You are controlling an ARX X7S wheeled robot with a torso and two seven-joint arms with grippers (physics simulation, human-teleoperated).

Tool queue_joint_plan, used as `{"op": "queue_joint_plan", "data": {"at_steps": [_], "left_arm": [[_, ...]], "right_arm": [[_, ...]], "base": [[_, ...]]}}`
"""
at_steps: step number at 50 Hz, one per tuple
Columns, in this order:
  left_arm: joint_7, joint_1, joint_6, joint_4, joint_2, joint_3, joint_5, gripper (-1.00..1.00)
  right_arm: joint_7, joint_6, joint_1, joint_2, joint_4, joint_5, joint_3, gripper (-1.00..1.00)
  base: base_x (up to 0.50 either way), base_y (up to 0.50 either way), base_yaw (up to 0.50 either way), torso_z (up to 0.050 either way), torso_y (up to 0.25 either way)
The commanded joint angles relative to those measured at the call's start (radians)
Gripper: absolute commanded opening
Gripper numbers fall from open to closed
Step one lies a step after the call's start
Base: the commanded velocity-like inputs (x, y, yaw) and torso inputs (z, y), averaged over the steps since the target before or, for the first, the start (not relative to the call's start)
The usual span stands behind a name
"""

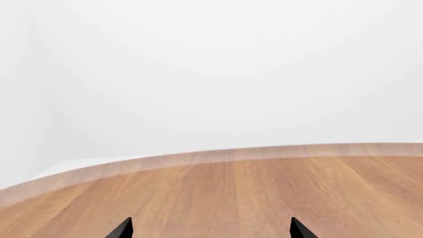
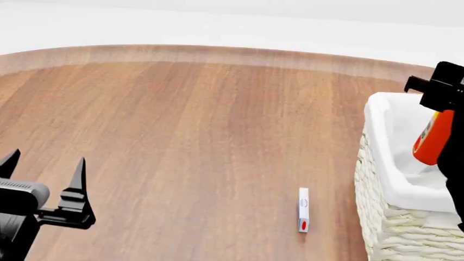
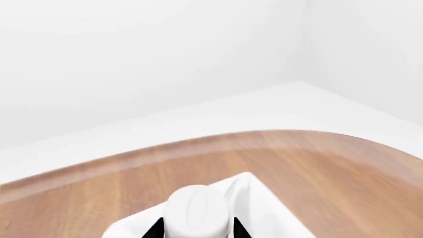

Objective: Pick up the ketchup, and put it in the basket.

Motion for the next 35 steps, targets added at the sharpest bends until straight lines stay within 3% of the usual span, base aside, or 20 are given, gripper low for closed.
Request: {"op": "queue_joint_plan", "data": {"at_steps": [1, 35], "left_arm": [[0.004, 0.012, 0.019, -0.012, 0.001, 0.002, 0.005, 1.00], [0.010, 0.034, 0.052, -0.037, 0.006, 0.001, 0.002, 1.00]], "right_arm": [[0.012, -0.009, -0.037, 0.028, -0.029, -0.013, 0.023, -1.00], [-0.030, -0.118, -0.079, -0.013, 0.078, -0.039, 0.027, -1.00]], "base": [[0.00, 0.00, 0.00, 0.010, 0.000], [0.00, 0.00, 0.00, 0.000, 0.001]]}}
